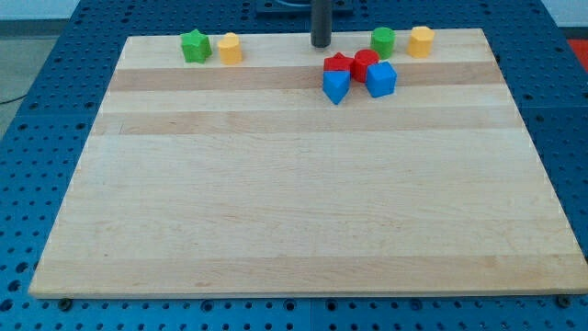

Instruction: Adjust the cube below the red circle

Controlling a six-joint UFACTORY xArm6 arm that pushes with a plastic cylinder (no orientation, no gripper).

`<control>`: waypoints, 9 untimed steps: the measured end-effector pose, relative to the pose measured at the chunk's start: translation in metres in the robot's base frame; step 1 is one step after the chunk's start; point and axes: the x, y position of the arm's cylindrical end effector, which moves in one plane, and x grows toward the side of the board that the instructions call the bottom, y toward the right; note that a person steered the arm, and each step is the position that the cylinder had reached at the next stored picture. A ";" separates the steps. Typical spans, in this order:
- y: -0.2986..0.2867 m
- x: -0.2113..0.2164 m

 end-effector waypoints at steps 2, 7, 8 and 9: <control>0.054 0.025; 0.134 0.066; 0.120 0.079; 0.117 0.082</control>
